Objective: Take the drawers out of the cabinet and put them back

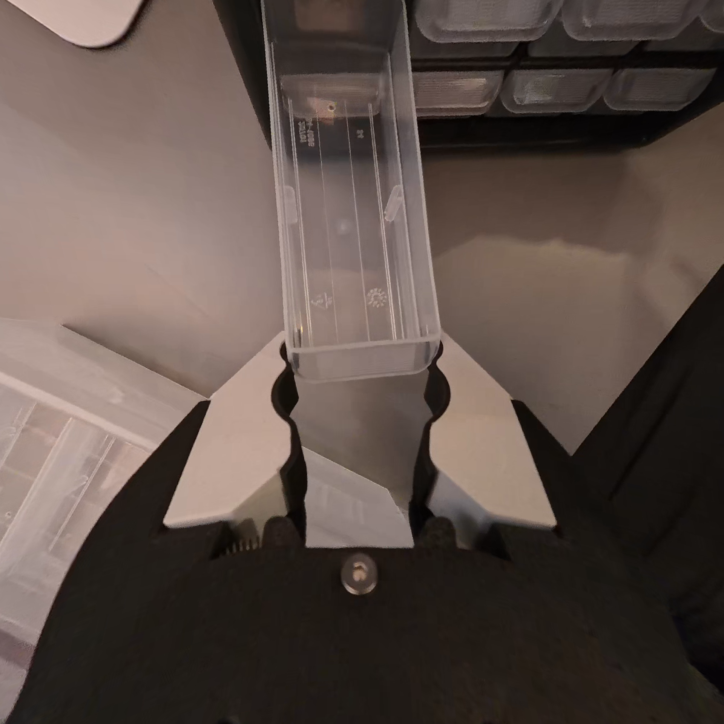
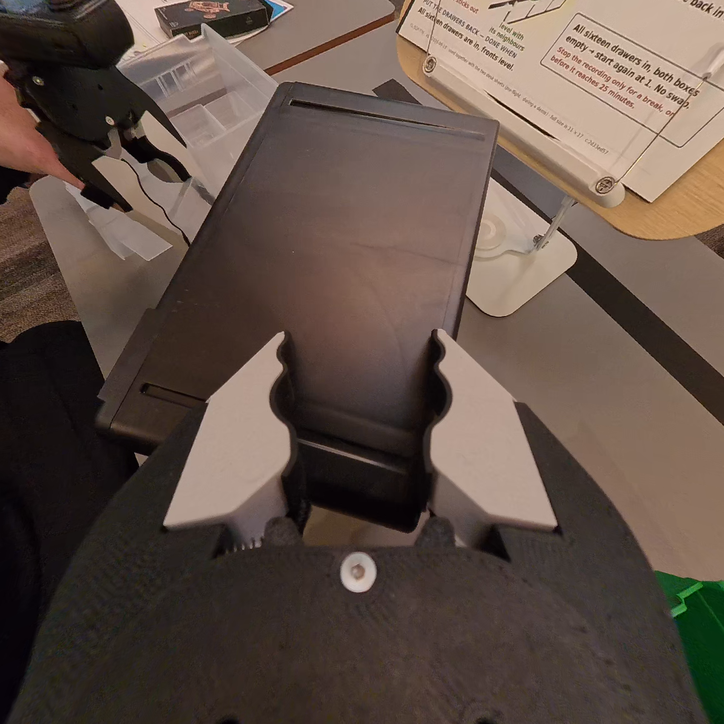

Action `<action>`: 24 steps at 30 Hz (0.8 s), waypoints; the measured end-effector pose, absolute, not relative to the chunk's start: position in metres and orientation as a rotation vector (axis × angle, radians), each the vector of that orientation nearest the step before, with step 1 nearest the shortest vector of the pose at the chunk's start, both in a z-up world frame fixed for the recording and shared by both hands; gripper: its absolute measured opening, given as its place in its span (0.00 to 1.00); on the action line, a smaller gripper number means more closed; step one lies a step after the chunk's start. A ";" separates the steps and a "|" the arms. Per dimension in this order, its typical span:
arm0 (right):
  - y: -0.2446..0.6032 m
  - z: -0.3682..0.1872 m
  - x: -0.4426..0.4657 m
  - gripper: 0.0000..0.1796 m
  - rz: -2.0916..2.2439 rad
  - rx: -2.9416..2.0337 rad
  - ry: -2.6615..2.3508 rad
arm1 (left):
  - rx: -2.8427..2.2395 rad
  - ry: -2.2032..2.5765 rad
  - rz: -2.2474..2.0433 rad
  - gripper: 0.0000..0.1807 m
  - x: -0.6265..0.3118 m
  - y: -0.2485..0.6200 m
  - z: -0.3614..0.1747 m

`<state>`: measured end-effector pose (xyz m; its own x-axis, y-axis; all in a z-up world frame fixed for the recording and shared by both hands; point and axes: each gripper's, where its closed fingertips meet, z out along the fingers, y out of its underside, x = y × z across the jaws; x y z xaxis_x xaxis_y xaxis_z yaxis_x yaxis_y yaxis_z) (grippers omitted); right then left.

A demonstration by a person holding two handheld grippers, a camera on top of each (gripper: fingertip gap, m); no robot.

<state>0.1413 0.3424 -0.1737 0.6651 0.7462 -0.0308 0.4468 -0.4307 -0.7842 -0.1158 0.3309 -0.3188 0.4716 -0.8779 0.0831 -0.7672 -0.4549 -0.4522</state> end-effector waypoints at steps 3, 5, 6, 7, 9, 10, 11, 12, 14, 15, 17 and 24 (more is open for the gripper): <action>0.342 -0.174 0.141 0.38 0.484 -2.092 -0.920 | -2.350 1.373 -0.456 0.36 -0.115 0.331 -0.317; 0.343 -0.174 0.141 0.38 0.485 -2.092 -0.921 | -2.329 1.341 -0.506 0.35 -0.112 0.331 -0.313; 0.342 -0.174 0.141 0.38 0.485 -2.092 -0.921 | -2.322 1.332 -0.522 0.35 -0.111 0.331 -0.314; 0.343 -0.174 0.142 0.38 0.485 -2.091 -0.922 | -2.317 1.310 -0.543 0.35 -0.110 0.332 -0.314; 0.342 -0.174 0.141 0.38 0.485 -2.091 -0.923 | -2.314 1.279 -0.602 0.35 -0.105 0.331 -0.315; 0.343 -0.174 0.142 0.38 0.486 -2.091 -0.923 | -2.319 1.272 -0.611 0.35 -0.102 0.331 -0.317; 0.343 -0.174 0.141 0.38 0.485 -2.091 -0.924 | -2.318 1.272 -0.607 0.35 -0.100 0.332 -0.318; 0.343 -0.174 0.142 0.38 0.485 -2.091 -0.925 | -2.314 1.274 -0.599 0.35 -0.098 0.334 -0.319; 0.343 -0.174 0.142 0.38 0.485 -2.091 -0.925 | -2.321 1.272 -0.586 0.36 -0.093 0.339 -0.320; 0.343 -0.174 0.141 0.38 0.486 -2.091 -0.924 | -2.323 1.282 -0.564 0.36 -0.090 0.341 -0.320; 0.343 -0.174 0.142 0.38 0.485 -2.091 -0.925 | -2.375 1.328 -0.486 0.36 -0.089 0.343 -0.328; 0.343 -0.174 0.142 0.38 0.484 -2.093 -0.926 | -2.395 1.384 -0.476 0.36 -0.061 0.364 -0.334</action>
